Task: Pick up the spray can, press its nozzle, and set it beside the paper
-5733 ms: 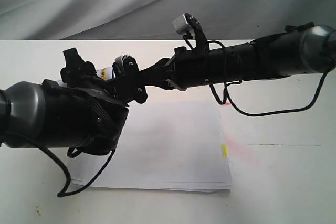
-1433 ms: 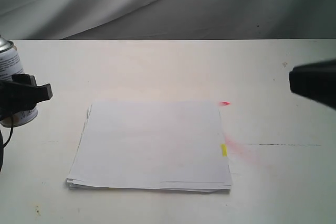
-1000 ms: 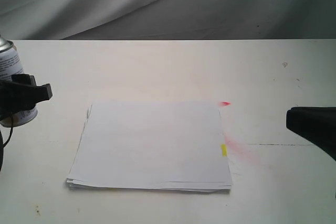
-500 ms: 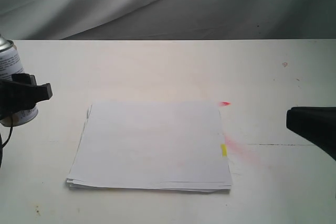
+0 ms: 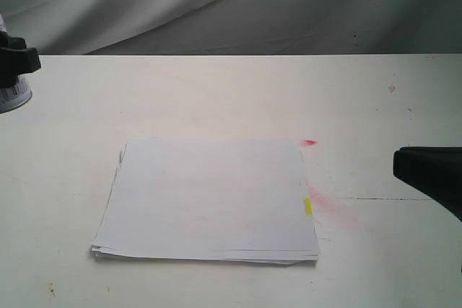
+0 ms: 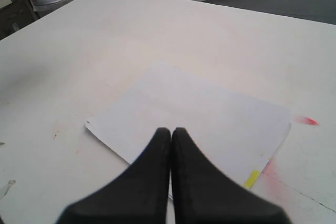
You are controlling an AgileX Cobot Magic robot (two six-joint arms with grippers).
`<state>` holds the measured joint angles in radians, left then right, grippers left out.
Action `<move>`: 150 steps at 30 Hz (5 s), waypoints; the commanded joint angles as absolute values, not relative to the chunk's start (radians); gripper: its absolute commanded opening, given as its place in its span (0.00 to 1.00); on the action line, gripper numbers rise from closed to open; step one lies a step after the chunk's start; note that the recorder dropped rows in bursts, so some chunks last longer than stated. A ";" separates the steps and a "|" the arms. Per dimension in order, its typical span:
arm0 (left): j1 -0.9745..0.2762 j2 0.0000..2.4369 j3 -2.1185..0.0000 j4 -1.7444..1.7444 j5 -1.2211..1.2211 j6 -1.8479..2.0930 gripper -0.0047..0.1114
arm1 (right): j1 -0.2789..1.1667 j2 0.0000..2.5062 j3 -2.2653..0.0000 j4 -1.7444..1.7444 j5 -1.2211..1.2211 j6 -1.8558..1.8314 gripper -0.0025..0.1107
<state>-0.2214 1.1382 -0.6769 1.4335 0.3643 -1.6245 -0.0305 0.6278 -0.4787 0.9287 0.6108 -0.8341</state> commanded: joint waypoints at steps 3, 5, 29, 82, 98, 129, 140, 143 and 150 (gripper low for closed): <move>-0.130 1.146 -0.690 1.125 0.190 -1.301 0.04 | -0.030 0.622 -0.474 0.938 0.611 -0.832 0.02; -0.079 1.168 -0.685 0.975 0.102 -1.134 0.04 | -0.030 0.622 -0.474 0.938 0.611 -0.832 0.02; 0.095 1.523 -0.400 0.265 -0.737 -0.203 0.04 | -0.030 0.622 -0.474 0.938 0.611 -0.832 0.02; 0.093 1.937 -0.400 0.253 -0.995 -0.224 0.04 | -0.030 0.622 -0.474 0.938 0.611 -0.832 0.02; 0.093 1.937 -0.400 0.304 -0.959 -0.231 0.62 | -0.030 0.622 -0.474 0.938 0.611 -0.832 0.02; 0.093 0.861 -0.396 0.373 -0.482 -0.440 0.62 | -0.030 0.622 -0.474 0.938 0.611 -0.832 0.02; 0.093 0.415 -0.396 0.595 -0.162 -0.754 0.51 | -0.030 0.622 -0.474 0.938 0.611 -0.832 0.02; 0.093 0.347 -0.396 0.595 -0.109 -0.779 0.35 | -0.030 0.622 -0.474 0.938 0.611 -0.832 0.02; 0.093 0.297 -0.355 0.595 -0.056 -0.867 0.04 | -0.030 0.622 -0.474 0.938 0.611 -0.832 0.02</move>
